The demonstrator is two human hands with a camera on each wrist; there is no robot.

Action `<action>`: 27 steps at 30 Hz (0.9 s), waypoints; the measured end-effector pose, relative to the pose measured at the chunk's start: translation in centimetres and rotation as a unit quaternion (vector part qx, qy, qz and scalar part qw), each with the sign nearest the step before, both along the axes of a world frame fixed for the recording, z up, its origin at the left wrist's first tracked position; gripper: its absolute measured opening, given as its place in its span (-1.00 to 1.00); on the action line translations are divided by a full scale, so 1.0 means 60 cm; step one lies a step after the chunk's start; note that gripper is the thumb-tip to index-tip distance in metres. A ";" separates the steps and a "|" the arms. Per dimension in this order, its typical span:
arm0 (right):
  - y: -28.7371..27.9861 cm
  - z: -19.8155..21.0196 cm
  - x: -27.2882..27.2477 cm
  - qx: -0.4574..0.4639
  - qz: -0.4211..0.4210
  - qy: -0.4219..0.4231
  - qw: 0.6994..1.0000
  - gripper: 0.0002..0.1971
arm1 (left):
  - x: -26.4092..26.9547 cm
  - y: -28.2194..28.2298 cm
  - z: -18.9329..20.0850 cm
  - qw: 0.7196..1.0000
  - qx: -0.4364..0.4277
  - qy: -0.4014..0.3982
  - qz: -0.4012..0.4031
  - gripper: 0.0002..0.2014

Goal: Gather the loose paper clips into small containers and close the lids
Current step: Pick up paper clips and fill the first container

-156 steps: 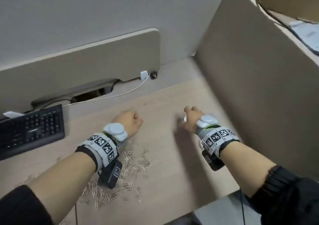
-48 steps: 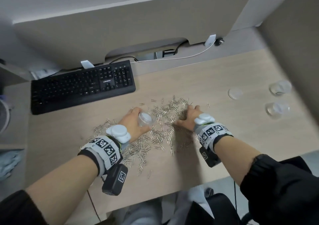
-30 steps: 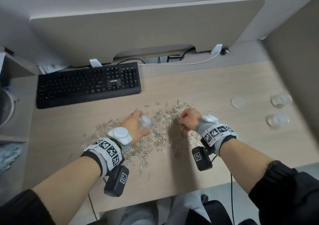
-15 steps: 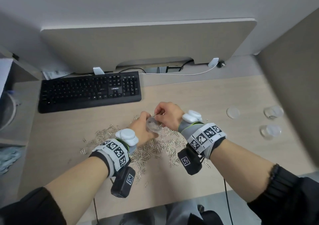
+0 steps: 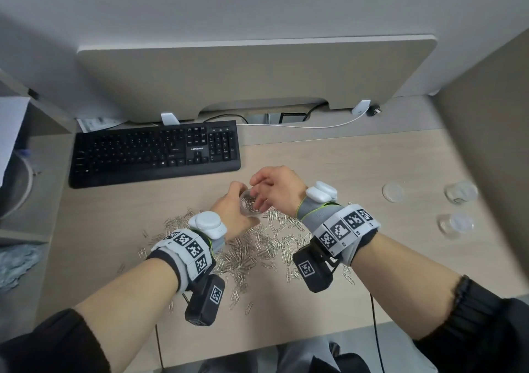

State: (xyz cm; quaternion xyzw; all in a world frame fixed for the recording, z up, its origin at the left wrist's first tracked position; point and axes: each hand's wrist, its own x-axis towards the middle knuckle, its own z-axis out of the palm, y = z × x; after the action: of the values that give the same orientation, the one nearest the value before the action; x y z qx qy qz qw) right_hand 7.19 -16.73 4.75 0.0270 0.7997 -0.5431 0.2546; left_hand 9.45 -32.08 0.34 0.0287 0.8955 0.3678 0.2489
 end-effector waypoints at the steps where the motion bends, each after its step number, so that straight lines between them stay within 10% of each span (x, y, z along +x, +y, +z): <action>1: 0.002 -0.002 -0.003 -0.001 -0.002 0.003 1.000 -0.78 | 0.000 -0.001 -0.003 1.000 -0.002 -0.001 0.002 -0.37; 10: 0.104 -0.096 -0.024 0.249 -0.046 -0.029 0.967 -0.96 | -0.013 -0.043 -0.017 0.997 -0.078 -0.017 -0.003 -0.39; 14: 0.168 -0.133 -0.002 0.441 -0.005 -0.115 0.890 -0.48 | -0.013 -0.066 -0.023 0.997 -0.079 -0.022 0.017 -0.41; 18: 0.173 -0.174 0.018 0.459 -0.058 -0.118 0.879 -0.33 | -0.003 -0.085 -0.036 0.997 -0.064 -0.038 0.033 -0.42; 27: 0.043 -0.181 0.007 0.502 0.129 -0.067 0.853 -0.19 | 0.020 -0.095 -0.039 0.996 -0.080 -0.049 0.011 -0.41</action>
State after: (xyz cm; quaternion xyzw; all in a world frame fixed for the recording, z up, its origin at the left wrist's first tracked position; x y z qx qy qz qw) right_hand 7.59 -14.13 -6.12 0.0840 0.9409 -0.0271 0.3269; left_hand 10.65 -37.78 -1.98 -0.0185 0.9090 0.2990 0.2898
